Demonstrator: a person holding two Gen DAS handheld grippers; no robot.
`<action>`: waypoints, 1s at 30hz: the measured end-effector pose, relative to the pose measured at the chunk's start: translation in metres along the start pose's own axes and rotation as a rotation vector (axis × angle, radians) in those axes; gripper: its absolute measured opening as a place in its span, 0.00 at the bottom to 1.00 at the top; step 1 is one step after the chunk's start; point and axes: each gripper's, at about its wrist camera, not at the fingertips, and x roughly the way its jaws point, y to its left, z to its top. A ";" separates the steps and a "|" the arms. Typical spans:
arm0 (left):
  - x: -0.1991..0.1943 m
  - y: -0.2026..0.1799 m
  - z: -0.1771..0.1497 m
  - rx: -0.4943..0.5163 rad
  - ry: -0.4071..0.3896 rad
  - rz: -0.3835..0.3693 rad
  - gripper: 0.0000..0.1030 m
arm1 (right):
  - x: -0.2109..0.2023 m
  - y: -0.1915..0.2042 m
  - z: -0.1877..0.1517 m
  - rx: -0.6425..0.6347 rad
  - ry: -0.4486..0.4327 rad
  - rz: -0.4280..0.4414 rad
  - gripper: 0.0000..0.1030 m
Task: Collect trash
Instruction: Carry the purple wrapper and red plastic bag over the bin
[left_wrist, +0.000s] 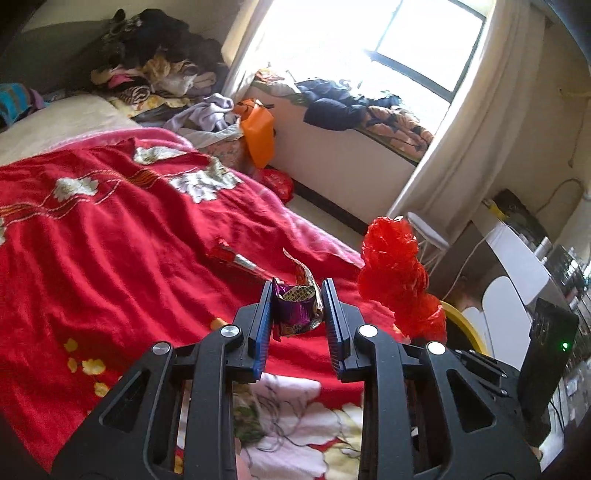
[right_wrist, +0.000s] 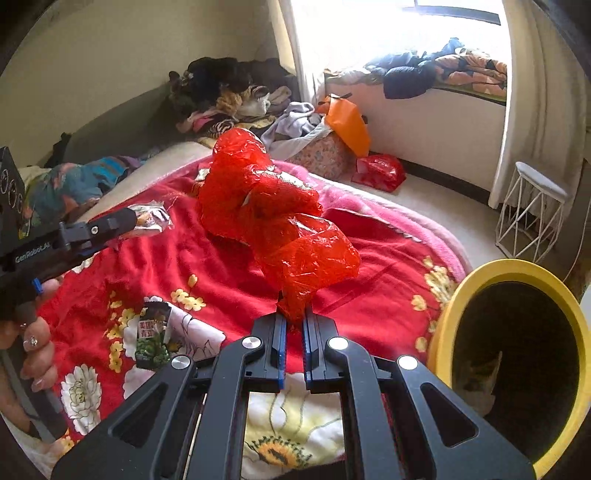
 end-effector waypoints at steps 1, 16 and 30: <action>-0.001 -0.004 0.000 0.007 -0.001 -0.006 0.20 | -0.004 -0.003 0.000 0.006 -0.004 -0.003 0.06; -0.007 -0.054 -0.007 0.083 -0.001 -0.078 0.20 | -0.044 -0.055 -0.011 0.119 -0.030 -0.083 0.06; 0.006 -0.115 -0.027 0.183 0.038 -0.173 0.20 | -0.082 -0.123 -0.029 0.263 -0.058 -0.193 0.06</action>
